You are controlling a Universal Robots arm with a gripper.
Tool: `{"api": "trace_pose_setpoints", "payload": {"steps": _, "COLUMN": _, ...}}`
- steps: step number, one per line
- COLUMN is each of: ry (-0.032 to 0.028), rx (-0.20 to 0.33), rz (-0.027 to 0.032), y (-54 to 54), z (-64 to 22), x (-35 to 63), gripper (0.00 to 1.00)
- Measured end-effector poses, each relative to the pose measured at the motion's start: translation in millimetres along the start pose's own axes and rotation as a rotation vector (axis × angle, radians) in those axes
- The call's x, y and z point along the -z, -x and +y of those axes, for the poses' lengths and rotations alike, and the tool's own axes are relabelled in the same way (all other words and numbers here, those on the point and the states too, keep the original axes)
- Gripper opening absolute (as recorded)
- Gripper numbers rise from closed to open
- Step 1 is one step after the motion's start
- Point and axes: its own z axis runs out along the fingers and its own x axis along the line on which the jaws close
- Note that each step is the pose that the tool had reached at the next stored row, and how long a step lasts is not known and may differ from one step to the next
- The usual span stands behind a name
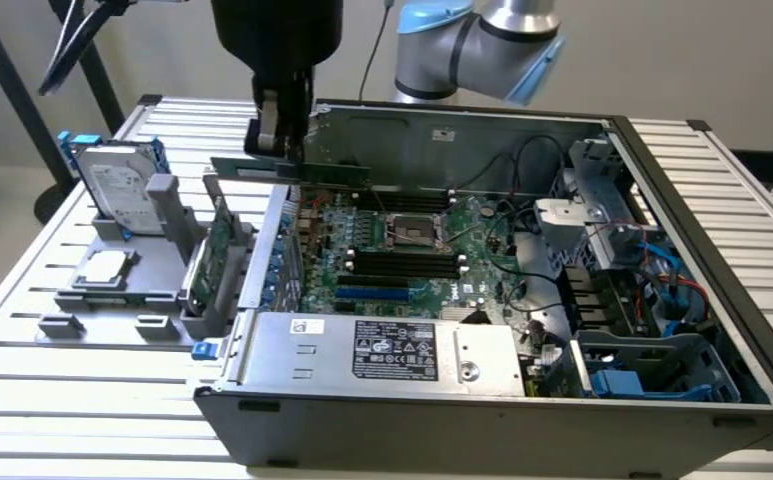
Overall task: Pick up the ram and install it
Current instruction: 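Pick up the ram and move it above insertion slot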
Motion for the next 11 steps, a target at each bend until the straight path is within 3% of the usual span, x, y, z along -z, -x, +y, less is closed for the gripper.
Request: {"api": "trace_pose_setpoints", "payload": {"steps": 11, "ry": 0.0013, "rx": 0.008, "rz": 0.0045, "y": 3.4, "z": -43.2, "x": -12.2, "gripper": 0.13}}
